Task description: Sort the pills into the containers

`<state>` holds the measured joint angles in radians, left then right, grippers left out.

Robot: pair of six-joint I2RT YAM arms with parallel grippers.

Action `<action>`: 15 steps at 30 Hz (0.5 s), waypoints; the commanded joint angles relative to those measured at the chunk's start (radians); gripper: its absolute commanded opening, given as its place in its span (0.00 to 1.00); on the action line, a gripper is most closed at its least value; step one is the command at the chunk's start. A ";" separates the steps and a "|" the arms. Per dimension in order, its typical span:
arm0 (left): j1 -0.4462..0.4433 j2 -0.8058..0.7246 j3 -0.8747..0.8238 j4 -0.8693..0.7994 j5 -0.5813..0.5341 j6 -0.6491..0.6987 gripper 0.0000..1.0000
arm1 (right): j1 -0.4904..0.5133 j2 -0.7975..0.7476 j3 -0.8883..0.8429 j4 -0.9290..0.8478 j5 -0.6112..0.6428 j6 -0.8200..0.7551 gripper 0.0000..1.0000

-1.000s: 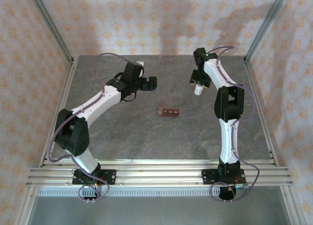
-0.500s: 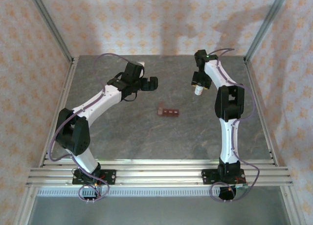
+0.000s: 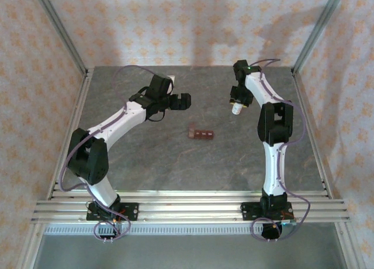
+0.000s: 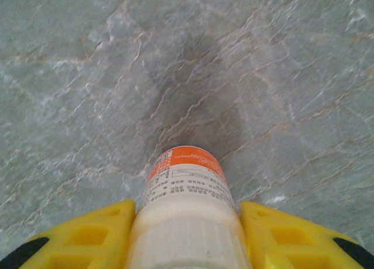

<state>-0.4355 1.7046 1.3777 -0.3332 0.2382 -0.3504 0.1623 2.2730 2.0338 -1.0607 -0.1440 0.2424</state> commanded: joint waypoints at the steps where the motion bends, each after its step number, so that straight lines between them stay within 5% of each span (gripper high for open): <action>1: 0.012 -0.009 0.006 -0.013 0.025 0.022 1.00 | 0.000 -0.104 -0.015 -0.013 -0.069 0.009 0.34; 11: 0.012 -0.074 -0.106 0.188 -0.046 0.079 1.00 | 0.103 -0.228 0.036 -0.098 -0.153 -0.019 0.34; 15: 0.011 -0.099 -0.159 0.295 0.006 0.133 1.00 | 0.131 -0.242 0.102 -0.147 -0.219 -0.037 0.35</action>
<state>-0.4355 1.6554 1.2438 -0.1699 0.2295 -0.2783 0.2825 2.0727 2.0846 -1.1362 -0.3054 0.2302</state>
